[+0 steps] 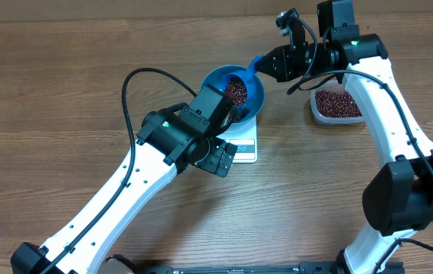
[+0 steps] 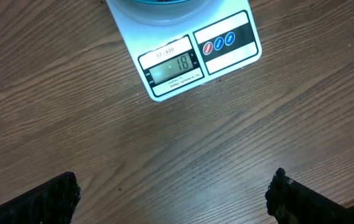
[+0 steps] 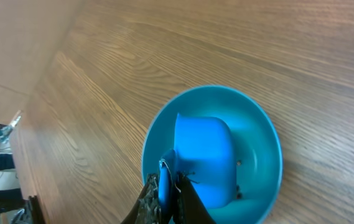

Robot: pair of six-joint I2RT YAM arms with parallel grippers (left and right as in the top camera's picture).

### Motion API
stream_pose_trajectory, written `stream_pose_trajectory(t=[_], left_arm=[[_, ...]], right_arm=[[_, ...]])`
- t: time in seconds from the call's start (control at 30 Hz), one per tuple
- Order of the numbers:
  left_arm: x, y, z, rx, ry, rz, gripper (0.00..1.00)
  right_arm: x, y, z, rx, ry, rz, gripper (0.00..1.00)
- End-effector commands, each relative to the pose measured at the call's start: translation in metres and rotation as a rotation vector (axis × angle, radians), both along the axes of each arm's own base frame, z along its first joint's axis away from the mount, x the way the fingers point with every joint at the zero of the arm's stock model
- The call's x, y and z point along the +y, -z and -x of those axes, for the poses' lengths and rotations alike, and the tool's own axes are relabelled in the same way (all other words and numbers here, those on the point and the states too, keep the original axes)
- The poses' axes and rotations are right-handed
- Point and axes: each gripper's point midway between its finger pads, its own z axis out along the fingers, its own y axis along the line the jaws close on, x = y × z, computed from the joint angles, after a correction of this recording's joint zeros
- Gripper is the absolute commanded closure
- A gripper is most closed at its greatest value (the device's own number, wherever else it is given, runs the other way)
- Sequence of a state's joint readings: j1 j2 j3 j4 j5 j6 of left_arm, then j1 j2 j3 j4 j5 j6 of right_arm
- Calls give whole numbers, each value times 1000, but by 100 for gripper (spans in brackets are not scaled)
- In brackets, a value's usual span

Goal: Scoop item into bowl and weigh 150g on scale
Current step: 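Tilt the scoop with the right gripper to pour beans into the bowl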

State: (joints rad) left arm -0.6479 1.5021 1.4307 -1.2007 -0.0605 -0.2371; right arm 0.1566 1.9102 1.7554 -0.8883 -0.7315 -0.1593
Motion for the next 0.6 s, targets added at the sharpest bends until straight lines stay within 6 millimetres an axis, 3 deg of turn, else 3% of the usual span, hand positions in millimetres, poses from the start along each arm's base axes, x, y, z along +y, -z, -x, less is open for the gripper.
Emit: stream_pose_trajectory(t=[0.0,0.57], left_arm=[[-1,-8,-3,-22,-8,12,0],[-1,-8,-4,-22,-8,12,0]], right_arm=[[5,-36,0,-103,6,20,96],[12,-64,2,-167,42,135,96]])
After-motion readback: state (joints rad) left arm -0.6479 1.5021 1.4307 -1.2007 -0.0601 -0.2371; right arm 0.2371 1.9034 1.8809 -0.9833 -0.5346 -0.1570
